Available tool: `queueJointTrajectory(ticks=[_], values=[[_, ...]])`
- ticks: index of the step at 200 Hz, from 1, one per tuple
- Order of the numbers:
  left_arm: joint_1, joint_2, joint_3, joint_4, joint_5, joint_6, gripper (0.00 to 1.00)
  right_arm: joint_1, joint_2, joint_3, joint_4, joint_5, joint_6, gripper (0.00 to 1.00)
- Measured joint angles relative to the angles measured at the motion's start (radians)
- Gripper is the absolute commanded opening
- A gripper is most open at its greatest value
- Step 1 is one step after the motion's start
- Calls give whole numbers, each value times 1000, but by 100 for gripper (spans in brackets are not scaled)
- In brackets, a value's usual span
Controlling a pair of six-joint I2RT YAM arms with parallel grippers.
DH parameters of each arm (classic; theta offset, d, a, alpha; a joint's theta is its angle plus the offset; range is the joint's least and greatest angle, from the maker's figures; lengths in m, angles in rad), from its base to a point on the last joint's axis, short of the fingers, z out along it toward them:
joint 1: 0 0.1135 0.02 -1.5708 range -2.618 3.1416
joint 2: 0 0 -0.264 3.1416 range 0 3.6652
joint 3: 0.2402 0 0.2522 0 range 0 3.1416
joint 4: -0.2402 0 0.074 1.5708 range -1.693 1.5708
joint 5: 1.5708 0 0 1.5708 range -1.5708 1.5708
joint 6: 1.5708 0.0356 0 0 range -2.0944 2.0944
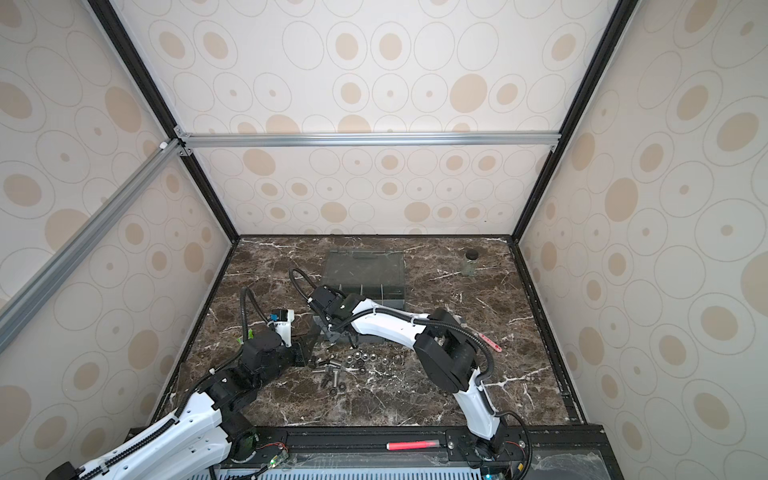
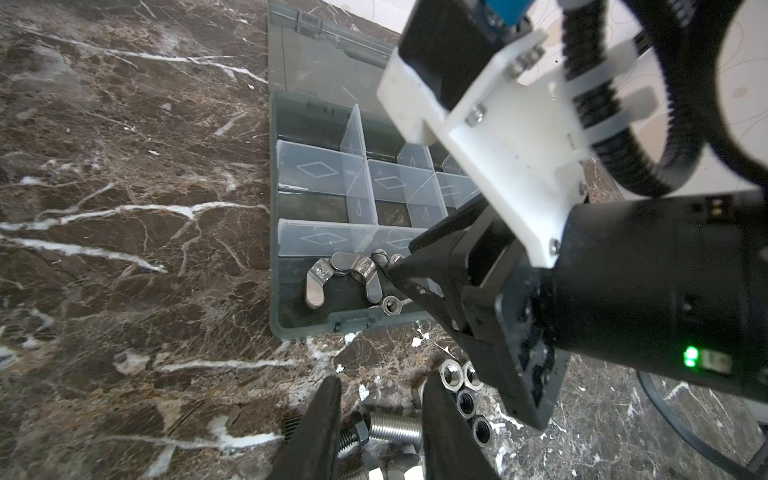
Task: Sort the screws and nuts into containers
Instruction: 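Lower the wing nut into the organizer's front compartment and open the right gripper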
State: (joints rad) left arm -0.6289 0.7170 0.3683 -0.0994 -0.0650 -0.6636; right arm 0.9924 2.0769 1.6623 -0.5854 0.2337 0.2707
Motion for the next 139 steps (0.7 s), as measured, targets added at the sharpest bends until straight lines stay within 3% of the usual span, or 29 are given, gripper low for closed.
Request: queueJointTrajectory(ticks=[139], values=[[0,-5,0,0,0,0,34,-6,-52,-26,10,0,5,29]])
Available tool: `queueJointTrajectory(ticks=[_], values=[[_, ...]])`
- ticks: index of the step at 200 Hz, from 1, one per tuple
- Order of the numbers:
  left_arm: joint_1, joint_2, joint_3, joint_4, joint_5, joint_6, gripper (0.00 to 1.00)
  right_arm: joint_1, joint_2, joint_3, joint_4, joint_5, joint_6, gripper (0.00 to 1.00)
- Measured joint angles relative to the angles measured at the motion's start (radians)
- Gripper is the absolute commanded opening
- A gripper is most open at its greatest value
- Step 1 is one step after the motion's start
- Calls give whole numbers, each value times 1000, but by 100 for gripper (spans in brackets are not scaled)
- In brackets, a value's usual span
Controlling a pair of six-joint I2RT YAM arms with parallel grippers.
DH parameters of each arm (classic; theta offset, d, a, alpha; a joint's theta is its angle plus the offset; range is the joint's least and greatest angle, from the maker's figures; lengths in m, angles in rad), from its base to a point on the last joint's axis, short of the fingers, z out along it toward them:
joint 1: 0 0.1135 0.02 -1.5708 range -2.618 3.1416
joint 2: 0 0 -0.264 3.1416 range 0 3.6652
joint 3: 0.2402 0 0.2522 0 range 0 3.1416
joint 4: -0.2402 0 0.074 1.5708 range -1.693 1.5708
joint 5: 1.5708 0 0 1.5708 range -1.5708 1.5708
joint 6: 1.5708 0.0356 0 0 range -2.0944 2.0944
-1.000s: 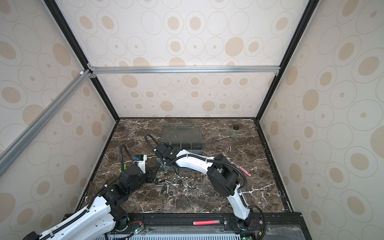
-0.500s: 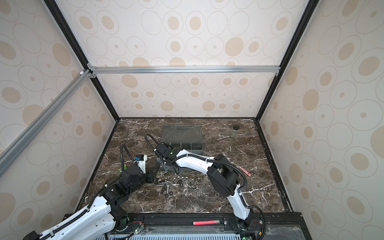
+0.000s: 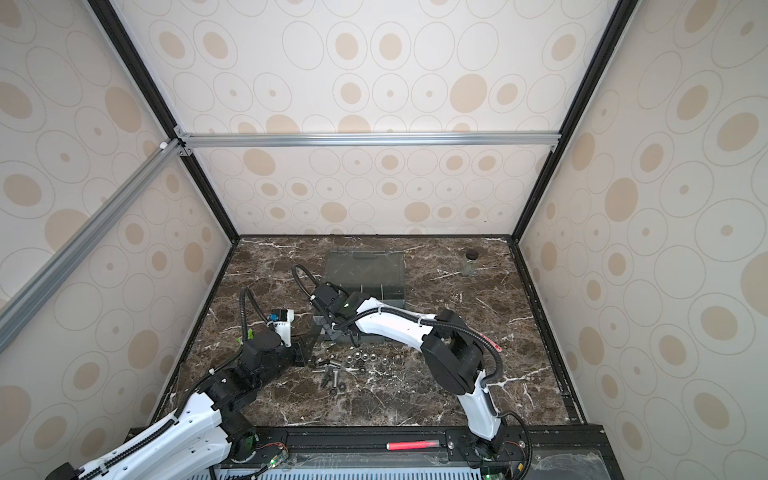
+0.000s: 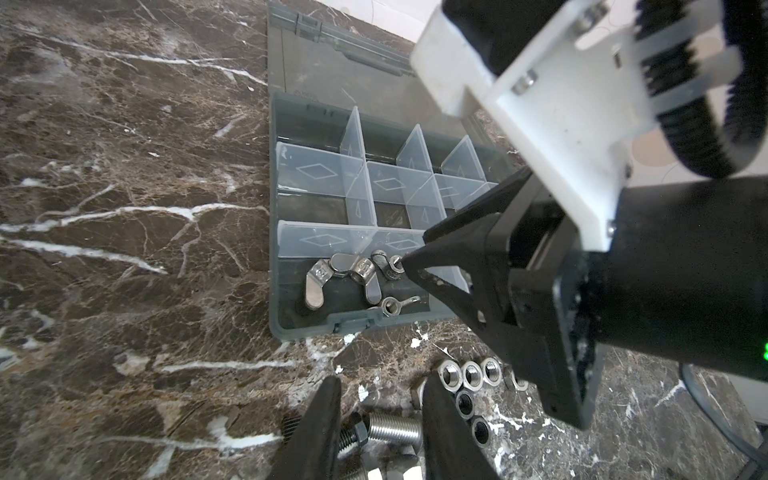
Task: Sort the screws and nuts into containers
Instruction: 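Lower the wing nut into the organizer's front compartment and open the right gripper, then draw the right gripper back from the organizer to above the hex nuts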
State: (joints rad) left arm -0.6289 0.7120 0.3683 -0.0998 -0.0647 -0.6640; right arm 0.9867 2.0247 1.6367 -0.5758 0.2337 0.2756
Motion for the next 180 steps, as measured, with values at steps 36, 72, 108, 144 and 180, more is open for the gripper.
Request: queueJointTrajectory(ticks=[36,72,108,144,180], values=[[0,0,0,0,2,0,34,0,-33,-27,8,3,6,29],[0,-2,0,0,6,-1,34,0,-85,-74,27,9,20,29],[0,-5,0,0,8,-1,34,-3,-150,-145,39,19,37,30],[0,-5,0,0,11,-1,34,-13,-213,-224,46,36,60,30],[0,-3,0,1,14,-1,34,-19,-270,-310,51,50,87,30]])
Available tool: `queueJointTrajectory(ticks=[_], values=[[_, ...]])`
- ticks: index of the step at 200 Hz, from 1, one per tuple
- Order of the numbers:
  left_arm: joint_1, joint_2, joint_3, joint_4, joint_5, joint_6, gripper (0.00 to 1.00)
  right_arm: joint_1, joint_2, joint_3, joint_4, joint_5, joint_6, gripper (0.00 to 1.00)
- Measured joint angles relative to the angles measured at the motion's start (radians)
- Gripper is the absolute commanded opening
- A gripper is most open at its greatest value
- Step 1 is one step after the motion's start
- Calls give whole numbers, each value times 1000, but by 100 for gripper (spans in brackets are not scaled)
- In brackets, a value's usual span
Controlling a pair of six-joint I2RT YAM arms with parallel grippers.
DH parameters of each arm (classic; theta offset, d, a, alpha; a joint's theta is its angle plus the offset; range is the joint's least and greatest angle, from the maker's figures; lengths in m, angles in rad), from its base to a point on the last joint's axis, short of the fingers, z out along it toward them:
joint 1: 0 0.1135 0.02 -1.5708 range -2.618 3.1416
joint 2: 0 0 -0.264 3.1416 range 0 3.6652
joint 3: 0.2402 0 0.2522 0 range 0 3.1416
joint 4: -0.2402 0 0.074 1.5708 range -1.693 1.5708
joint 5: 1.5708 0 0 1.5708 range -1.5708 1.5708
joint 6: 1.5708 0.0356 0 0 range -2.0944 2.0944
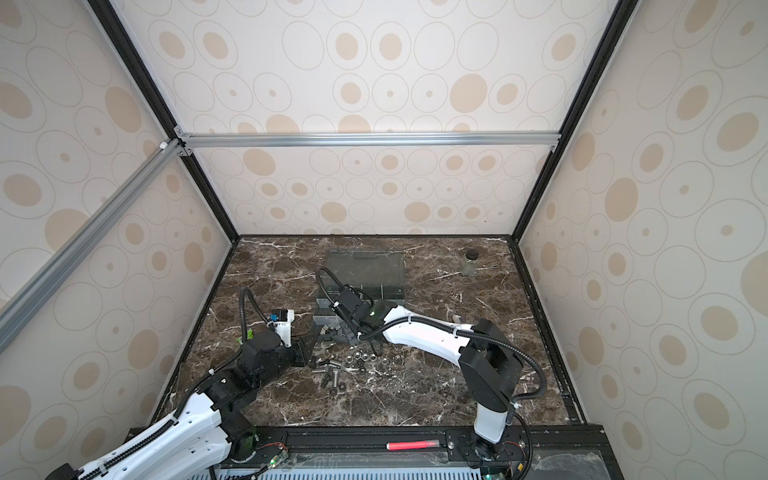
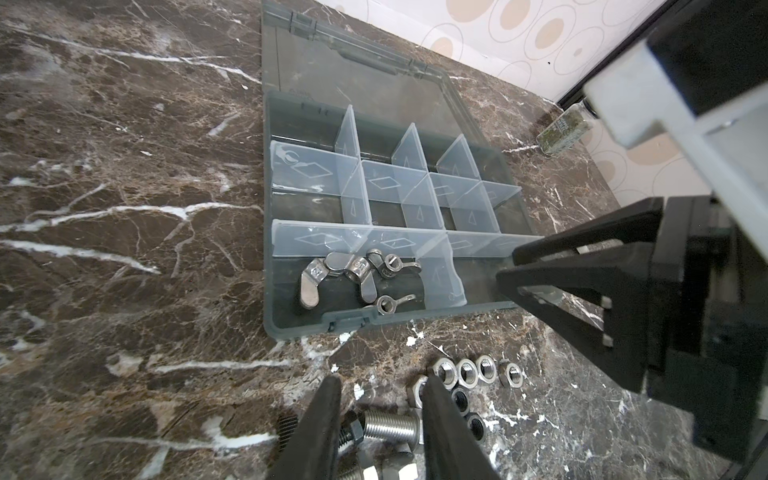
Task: Sort the screws and nuts into containers
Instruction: 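Draw the right gripper back from the organizer to above the hex nuts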
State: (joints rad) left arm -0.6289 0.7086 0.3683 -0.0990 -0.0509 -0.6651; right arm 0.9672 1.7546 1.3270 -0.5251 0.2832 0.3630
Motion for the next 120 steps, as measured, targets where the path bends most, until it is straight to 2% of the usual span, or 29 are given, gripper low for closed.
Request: queueJointTrajectory(ticks=[54,120], values=[[0,17,0,1,5,0,34,-11,-67,-105,0,9,40,30],[0,35,0,9,20,0,34,-20,-95,-142,1,10,61,30]])
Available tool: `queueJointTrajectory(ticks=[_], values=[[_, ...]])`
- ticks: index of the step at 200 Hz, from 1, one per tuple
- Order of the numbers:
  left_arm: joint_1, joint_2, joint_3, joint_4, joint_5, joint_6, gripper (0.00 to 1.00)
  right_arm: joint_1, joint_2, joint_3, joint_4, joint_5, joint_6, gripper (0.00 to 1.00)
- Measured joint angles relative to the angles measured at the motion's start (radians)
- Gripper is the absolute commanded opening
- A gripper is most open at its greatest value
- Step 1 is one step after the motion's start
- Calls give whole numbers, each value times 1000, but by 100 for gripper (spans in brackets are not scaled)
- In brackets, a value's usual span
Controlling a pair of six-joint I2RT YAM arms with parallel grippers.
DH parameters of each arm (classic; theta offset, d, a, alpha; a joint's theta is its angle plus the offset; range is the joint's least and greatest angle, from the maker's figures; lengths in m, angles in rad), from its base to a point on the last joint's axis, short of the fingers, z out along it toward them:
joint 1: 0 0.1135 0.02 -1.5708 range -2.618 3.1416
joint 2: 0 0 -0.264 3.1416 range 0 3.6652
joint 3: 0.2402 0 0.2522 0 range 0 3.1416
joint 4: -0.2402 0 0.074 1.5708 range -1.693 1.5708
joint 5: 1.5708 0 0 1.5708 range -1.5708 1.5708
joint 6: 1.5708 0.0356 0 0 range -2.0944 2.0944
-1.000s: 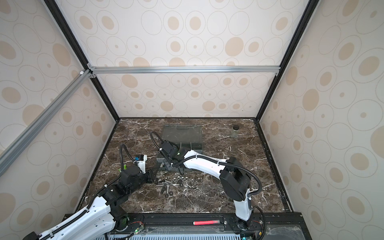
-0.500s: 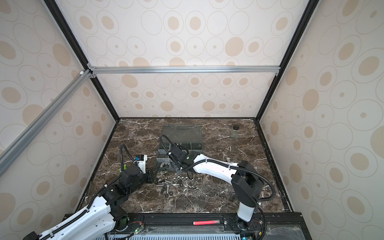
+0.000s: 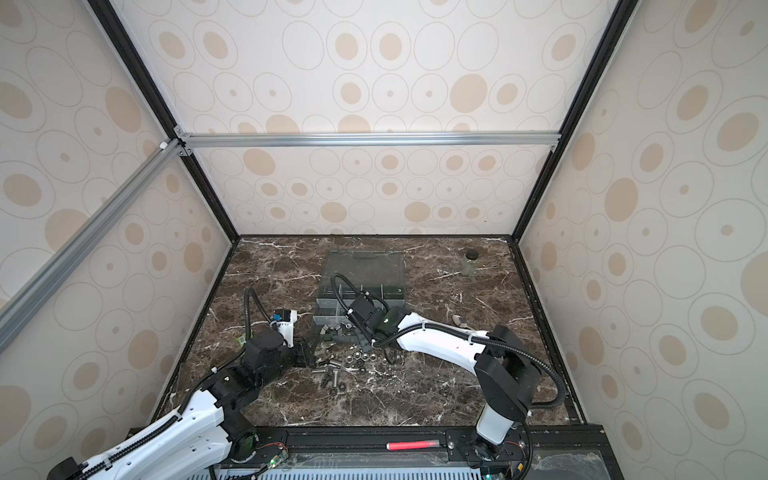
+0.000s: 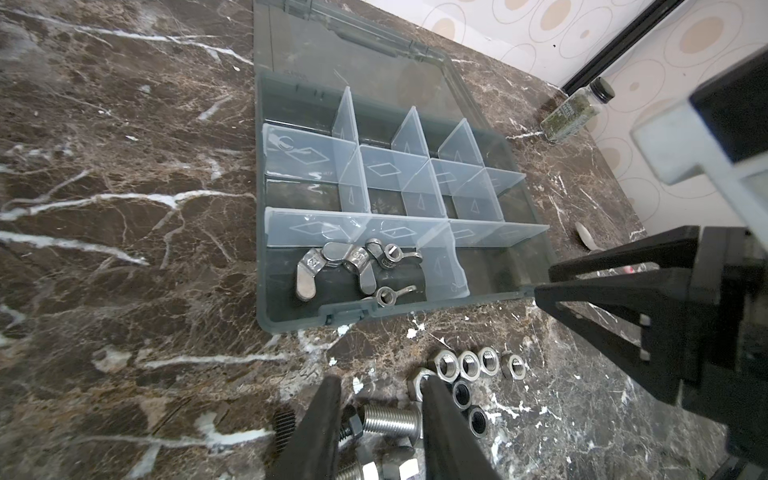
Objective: Sort the screws and nuts into containers
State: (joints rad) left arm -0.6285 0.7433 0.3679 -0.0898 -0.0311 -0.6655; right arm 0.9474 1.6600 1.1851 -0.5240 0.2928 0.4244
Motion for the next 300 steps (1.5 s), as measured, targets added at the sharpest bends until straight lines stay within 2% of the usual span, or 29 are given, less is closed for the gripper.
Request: queueJointTrajectory(ticks=[300], values=[[0,-27,-4,-4,-1,-1,34,-1,-19,-47,21,-1,23,30]])
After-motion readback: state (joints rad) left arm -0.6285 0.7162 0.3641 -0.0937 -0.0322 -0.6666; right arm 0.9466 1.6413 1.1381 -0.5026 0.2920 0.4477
